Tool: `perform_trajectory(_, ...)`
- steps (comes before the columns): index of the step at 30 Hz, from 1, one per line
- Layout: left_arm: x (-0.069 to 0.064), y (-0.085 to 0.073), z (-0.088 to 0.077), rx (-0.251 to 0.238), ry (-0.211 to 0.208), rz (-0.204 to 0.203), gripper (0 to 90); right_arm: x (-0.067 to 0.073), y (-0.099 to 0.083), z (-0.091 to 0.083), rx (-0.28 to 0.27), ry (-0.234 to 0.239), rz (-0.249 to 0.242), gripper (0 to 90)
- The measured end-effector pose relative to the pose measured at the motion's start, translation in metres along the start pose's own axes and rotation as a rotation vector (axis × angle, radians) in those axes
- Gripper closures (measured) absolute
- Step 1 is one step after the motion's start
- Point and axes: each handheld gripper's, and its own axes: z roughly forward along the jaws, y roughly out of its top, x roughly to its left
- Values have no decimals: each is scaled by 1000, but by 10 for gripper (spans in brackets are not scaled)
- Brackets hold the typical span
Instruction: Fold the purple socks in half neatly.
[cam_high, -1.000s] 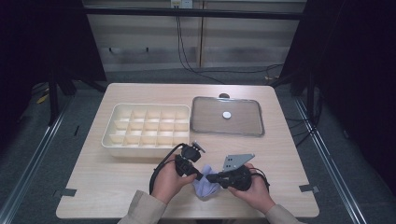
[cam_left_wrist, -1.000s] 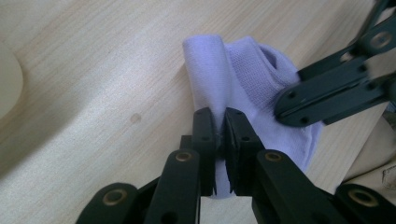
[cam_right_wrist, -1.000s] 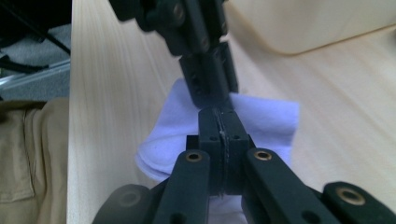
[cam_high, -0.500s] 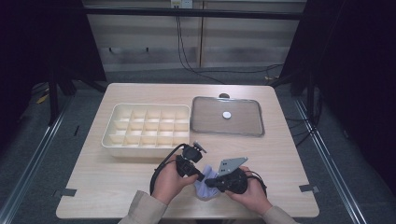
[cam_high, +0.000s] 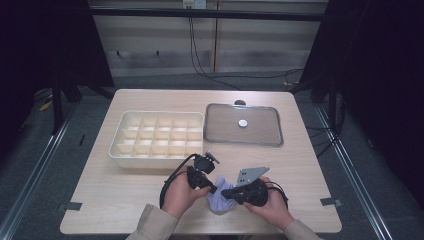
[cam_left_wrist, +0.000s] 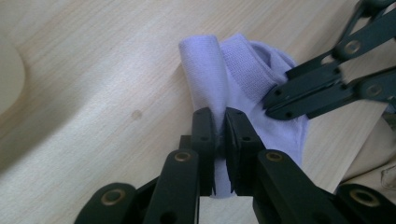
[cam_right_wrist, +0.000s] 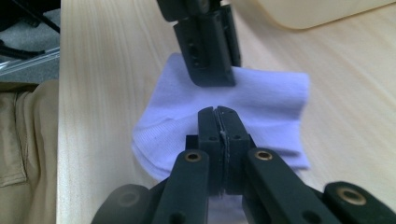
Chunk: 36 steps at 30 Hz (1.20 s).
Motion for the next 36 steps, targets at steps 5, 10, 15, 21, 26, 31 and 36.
perform_trajectory(5, 0, -1, -2, 4, 34, 3, 827, -4, -3, -9, -6, -14, -1, 887)
perform_trajectory(10, 4, -3, -5, 13, 46, -3, 827, -10, -10, -19, 1, -33, 7, 889)
perform_trajectory(15, 4, -3, -6, 1, 47, -13, 817, -10, -14, -18, 17, -24, 13, 890)
perform_trajectory(21, 3, -2, -10, -2, 50, -2, 795, -5, -14, -11, 40, -9, -13, 889)
perform_trajectory(26, 0, -2, -11, -4, 43, -7, 779, -3, -15, -6, 53, 2, -10, 886)
perform_trajectory(31, -4, 0, -11, -12, 39, -2, 796, -3, -15, -4, 51, -3, -14, 886)
perform_trajectory(36, -5, 1, -12, -11, 32, 3, 812, -3, -16, -2, 61, -4, -16, 887)
